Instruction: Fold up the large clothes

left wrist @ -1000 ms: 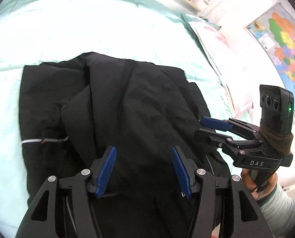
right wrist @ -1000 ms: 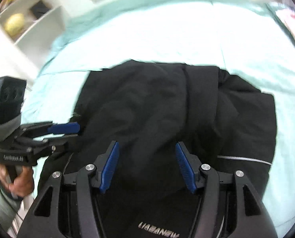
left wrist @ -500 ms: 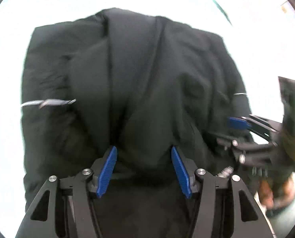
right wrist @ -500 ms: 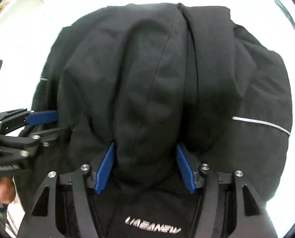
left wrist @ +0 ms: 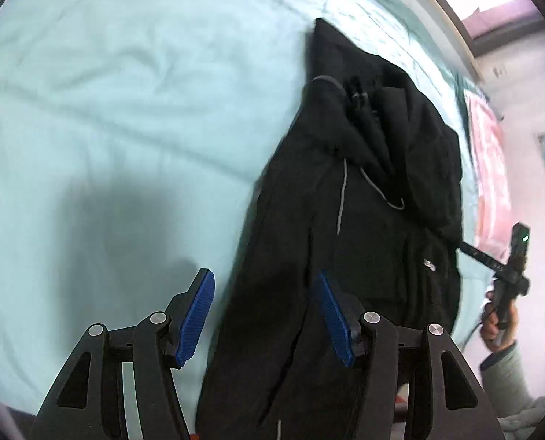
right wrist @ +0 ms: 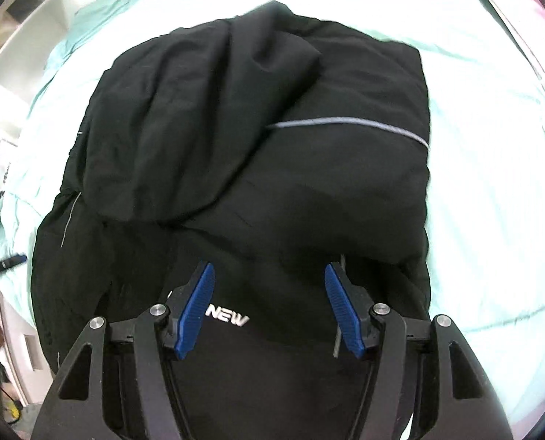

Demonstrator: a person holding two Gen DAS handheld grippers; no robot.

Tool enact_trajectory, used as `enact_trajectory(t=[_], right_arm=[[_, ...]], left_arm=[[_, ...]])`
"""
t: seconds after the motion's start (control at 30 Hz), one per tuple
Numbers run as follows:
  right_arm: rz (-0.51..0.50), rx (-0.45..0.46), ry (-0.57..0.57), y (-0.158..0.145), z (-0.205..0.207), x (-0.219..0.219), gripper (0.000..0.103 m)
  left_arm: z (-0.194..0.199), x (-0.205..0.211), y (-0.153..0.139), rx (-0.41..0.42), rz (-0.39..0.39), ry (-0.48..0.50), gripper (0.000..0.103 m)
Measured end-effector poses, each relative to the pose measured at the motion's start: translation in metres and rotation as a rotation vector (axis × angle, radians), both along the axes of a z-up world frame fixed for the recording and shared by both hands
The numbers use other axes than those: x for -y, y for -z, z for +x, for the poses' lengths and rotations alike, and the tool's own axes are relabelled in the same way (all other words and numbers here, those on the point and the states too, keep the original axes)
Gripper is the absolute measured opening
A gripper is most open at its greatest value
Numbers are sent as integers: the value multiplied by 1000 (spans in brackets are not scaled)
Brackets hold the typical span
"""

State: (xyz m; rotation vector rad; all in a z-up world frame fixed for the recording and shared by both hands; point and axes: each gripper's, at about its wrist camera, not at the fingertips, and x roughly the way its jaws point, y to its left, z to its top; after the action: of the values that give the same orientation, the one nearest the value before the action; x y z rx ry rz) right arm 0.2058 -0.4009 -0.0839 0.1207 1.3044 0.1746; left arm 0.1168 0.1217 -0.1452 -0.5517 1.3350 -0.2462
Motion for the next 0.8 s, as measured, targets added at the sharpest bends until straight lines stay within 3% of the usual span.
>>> enact_trajectory(t=[0.07,0.13,0.2,0.43,0.57,0.8], right_arm=[[-3,-9,5,7,-1,-1,65],[-10,-11,-2,5,0,-2,65],[-27,-7,-19,0,-1,-1,65],[-52,-13,-37,4,-3,-11,65],[-77,-1,-4,1,-22,3,65],[-65,-75,127,5,-95,59,65]], left_arm=[[3,10,18,-24,-31,-14,60],[1,24,33,-44,-6,-4,60],[3,33,35,-45,43,15,60],[1,42,39,-47,-12,65,58],[-8,40,43,-95,41,119,58],[-19,61,44,-119,12,206,58]])
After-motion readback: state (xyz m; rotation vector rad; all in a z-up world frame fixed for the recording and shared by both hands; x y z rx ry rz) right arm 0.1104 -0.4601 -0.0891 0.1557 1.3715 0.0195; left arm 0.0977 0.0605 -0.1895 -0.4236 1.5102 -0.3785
